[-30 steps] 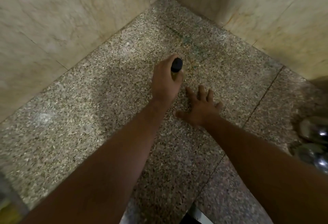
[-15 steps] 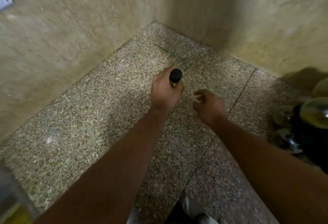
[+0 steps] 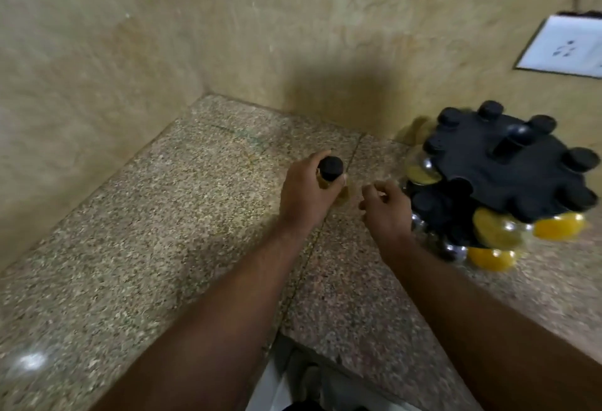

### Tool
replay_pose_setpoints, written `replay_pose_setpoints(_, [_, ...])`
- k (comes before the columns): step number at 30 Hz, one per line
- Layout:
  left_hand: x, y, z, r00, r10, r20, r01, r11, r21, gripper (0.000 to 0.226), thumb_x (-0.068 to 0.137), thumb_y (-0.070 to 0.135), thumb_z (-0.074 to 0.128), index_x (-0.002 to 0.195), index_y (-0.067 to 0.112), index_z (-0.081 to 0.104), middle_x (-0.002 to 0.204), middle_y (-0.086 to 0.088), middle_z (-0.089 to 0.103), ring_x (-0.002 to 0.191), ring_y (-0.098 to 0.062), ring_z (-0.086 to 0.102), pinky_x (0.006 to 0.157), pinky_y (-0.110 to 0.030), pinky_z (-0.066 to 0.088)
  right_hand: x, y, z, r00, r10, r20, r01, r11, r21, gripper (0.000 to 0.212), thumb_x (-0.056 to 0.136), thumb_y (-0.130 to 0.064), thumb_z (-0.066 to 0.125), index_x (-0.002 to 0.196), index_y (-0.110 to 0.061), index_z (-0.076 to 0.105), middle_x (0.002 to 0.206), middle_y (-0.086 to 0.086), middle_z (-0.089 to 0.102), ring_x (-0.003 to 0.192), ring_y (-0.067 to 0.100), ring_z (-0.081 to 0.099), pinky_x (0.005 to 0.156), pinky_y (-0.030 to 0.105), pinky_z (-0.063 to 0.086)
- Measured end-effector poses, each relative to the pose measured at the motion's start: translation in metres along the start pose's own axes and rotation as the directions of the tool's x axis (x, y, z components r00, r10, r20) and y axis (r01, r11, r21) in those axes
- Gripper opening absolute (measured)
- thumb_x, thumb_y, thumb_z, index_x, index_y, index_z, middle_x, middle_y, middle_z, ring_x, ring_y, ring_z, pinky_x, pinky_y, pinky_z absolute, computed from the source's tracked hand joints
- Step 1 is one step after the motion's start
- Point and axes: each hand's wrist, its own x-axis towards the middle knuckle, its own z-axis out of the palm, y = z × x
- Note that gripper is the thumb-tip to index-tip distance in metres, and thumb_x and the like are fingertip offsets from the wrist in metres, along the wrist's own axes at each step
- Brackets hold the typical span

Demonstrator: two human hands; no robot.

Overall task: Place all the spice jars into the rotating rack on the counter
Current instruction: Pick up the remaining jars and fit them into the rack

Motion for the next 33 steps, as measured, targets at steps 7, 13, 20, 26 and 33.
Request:
replay_pose_setpoints(7, [-0.025,0.059,0.038,0.991,0.076,0.115,-0.074,0.997,-0.017,0.067,0.076,0.054,0.079,0.133,0.022,0.063,0.120,-0.004,0.070,0.110,-0.017,0.064,0.089,-0.036,0.057,-0.001,0.010,-0.071,0.957,0.245,-0.158,-0.151,0.880,0.450,0.028,0.096,-0.035,0.060,0.114,-0.016,0.068,0.087,0.009,0.070,0.064,0.020,0.057,0.054,0.031,0.045])
replay_pose_setpoints(13, [-0.038,0.096,0.056,0.955,0.202,0.219,-0.189,0.979,-0.078,0.055,0.078,0.043,0.082,0.127,0.021,0.066,0.116,0.001,0.071,0.105,-0.012,0.063,0.089,-0.026,0.054,-0.003,0.008,-0.117,0.909,0.358,-0.215,-0.190,0.813,0.550,0.028,0.099,-0.032,0.058,0.102,-0.005,0.067,0.083,0.008,0.067,0.051,0.016,0.049,0.049,0.028,0.042])
replay_pose_setpoints(20, [-0.046,0.130,0.082,0.908,0.294,0.297,-0.273,0.956,-0.111,0.056,0.081,0.044,0.079,0.130,0.023,0.062,0.125,-0.001,0.063,0.116,-0.015,0.056,0.097,-0.031,0.051,-0.009,0.009,-0.161,0.908,0.406,-0.102,-0.243,0.709,0.663,0.028,0.099,-0.039,0.055,0.102,-0.013,0.066,0.073,0.001,0.064,0.044,0.012,0.046,0.046,0.025,0.038])
replay_pose_setpoints(26, [-0.052,0.156,0.101,0.865,0.371,0.338,-0.363,0.927,-0.091,0.056,0.081,0.050,0.077,0.127,0.021,0.063,0.118,0.002,0.059,0.111,-0.014,0.051,0.094,-0.030,0.045,-0.015,0.014,-0.202,0.899,0.437,0.011,-0.321,0.642,0.696,0.040,0.103,-0.047,0.046,0.079,-0.020,0.062,0.051,-0.007,0.060,0.043,0.010,0.045,0.052,0.026,0.036])
replay_pose_setpoints(33, [-0.049,0.172,0.111,0.867,0.349,0.355,-0.329,0.937,-0.117,0.057,0.081,0.050,0.077,0.128,0.021,0.063,0.120,0.003,0.060,0.114,-0.012,0.051,0.093,-0.028,0.048,0.003,0.022,-0.230,0.869,0.474,0.143,-0.453,0.645,0.616,0.032,0.098,-0.038,0.058,0.069,-0.023,0.056,0.059,-0.009,0.047,0.042,0.006,0.035,0.037,0.018,0.029])
